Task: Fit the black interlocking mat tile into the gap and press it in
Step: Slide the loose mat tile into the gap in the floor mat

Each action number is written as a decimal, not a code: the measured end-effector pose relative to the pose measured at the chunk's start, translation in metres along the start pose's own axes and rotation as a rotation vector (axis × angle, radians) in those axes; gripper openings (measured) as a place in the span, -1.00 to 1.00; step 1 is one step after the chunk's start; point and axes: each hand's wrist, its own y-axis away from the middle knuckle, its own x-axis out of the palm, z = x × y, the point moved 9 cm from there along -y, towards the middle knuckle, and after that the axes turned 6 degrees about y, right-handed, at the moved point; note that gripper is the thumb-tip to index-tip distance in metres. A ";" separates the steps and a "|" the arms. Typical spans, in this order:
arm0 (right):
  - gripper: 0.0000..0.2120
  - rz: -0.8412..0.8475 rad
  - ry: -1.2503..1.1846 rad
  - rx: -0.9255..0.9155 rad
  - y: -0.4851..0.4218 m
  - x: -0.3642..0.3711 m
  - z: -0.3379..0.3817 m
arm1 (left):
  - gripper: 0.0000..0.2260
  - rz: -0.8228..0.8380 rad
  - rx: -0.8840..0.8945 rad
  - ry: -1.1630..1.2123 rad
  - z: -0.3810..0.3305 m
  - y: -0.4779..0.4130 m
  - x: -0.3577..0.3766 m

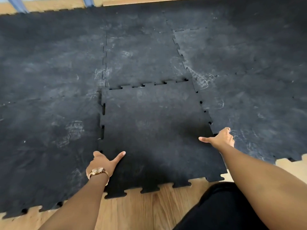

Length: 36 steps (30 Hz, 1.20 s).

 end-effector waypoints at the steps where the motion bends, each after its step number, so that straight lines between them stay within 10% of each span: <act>1: 0.12 0.003 -0.003 0.002 -0.001 -0.001 -0.001 | -0.20 0.007 0.005 0.013 0.001 0.002 0.002; 36: -0.44 -0.017 -0.316 0.060 -0.023 0.012 -0.001 | -0.18 0.040 0.047 0.026 -0.008 -0.014 0.005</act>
